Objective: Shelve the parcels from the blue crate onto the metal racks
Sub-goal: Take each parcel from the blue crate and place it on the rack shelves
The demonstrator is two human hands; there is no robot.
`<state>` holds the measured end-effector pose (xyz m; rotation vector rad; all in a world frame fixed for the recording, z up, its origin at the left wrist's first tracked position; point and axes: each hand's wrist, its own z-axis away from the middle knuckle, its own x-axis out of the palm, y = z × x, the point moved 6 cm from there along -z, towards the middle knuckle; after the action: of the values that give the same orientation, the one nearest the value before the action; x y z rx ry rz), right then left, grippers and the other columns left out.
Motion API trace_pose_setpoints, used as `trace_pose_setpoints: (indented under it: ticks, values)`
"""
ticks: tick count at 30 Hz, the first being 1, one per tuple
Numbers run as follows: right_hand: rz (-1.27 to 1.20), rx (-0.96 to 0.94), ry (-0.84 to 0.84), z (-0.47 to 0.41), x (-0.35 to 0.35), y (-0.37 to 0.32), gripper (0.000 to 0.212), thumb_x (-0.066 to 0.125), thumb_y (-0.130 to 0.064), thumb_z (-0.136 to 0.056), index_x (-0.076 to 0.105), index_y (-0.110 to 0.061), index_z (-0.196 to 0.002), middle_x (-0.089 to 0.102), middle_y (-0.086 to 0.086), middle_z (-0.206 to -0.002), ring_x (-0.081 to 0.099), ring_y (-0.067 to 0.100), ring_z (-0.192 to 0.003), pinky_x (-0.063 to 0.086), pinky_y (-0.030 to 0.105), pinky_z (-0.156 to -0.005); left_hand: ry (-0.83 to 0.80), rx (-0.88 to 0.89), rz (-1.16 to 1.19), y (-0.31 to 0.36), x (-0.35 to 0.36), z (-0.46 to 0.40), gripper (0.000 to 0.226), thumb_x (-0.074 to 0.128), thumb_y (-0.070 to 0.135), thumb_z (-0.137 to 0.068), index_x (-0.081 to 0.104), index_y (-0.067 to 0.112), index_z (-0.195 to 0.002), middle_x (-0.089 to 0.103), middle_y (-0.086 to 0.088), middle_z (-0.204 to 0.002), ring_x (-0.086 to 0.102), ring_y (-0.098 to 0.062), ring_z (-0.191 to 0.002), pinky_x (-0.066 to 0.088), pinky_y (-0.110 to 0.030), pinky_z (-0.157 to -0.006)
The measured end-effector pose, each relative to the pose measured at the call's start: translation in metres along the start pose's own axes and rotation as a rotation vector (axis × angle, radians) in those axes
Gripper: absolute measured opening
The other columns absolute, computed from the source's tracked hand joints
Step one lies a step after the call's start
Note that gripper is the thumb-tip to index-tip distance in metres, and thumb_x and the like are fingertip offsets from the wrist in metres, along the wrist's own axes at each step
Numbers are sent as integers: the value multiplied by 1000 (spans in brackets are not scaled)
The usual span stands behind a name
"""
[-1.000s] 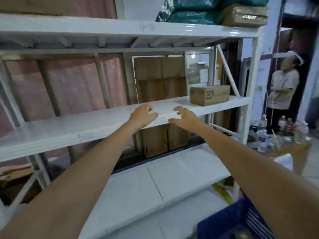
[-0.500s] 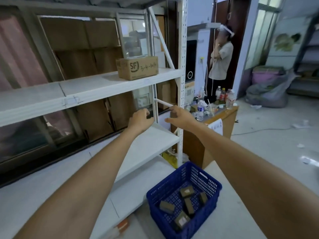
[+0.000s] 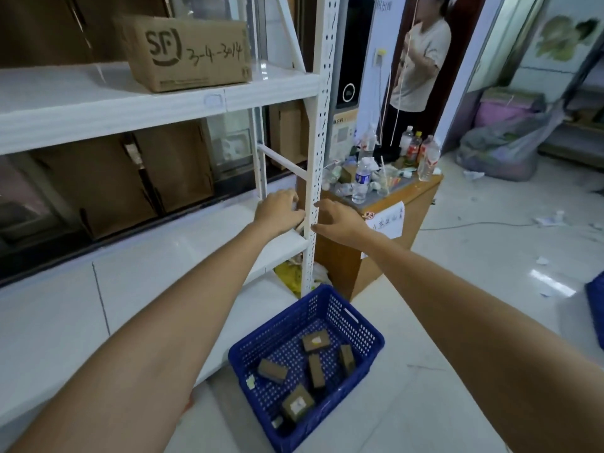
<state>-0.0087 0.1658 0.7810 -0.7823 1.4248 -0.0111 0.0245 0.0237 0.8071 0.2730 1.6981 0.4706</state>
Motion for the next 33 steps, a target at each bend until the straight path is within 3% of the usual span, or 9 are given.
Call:
trace_pose_setpoints:
  ticks: [12,20,23,26,30,33]
  values:
    - [-20,-45,-204,-107,57,127,60,66,-43,-85,47,-22,-138,56,7,-137,57,26,-120,48,38,-96,-66,-243,-63,-41,108,-77,42,55,32,-90,53,14,-127,57,-8,-131,53,-29,-117,45,-41,-99]
    - [-69,-114,-405,-167,115,186,55,64,-36,-88,46,-20,-138,57,7,-135,58,28,-118,50,38,-95,-74,-464,-39,-75,193,-99,42,53,29,-89,53,13,-128,57,-6,-132,52,-27,-119,43,-40,-99]
    - [-39,-134,-478,-171,159,205,60,63,-42,-86,44,-26,-140,53,6,-140,53,27,-123,46,41,-103,-111,-543,-33,-103,229,-86,42,54,31,-90,54,13,-128,58,-7,-129,54,-27,-115,45,-41,-97]
    - [-32,-123,-535,-167,217,231,60,65,-33,-89,43,-19,-144,48,7,-145,48,27,-129,38,32,-105,-130,-626,-6,-144,283,-64,42,56,29,-90,54,12,-128,58,-6,-131,54,-26,-117,44,-40,-99]
    - [-21,-149,-665,-152,324,276,62,64,-34,-91,39,-18,-146,44,10,-148,48,29,-129,42,38,-105,-160,-728,32,-208,379,-27,41,55,27,-90,53,11,-128,57,-7,-129,53,-27,-117,44,-41,-97]
    - [-7,-143,-748,-137,413,317,64,62,-38,-92,36,-19,-147,41,10,-150,46,29,-131,42,42,-105,-217,-812,109,-256,467,10,37,51,26,-91,52,5,-121,57,-8,-118,56,-28,-103,48,-41,-84]
